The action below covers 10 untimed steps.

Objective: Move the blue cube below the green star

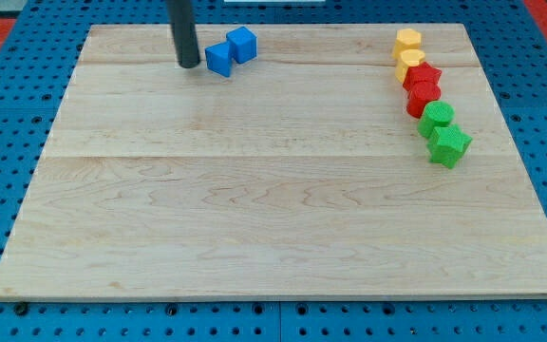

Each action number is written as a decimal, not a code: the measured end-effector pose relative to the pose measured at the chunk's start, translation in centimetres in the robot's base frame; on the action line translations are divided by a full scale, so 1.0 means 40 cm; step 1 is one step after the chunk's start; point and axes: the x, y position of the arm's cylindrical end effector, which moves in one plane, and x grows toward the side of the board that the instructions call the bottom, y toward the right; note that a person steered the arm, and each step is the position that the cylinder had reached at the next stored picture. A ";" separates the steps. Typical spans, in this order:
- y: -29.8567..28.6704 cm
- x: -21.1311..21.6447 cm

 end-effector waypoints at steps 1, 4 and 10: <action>0.079 -0.108; 0.301 0.201; 0.534 0.503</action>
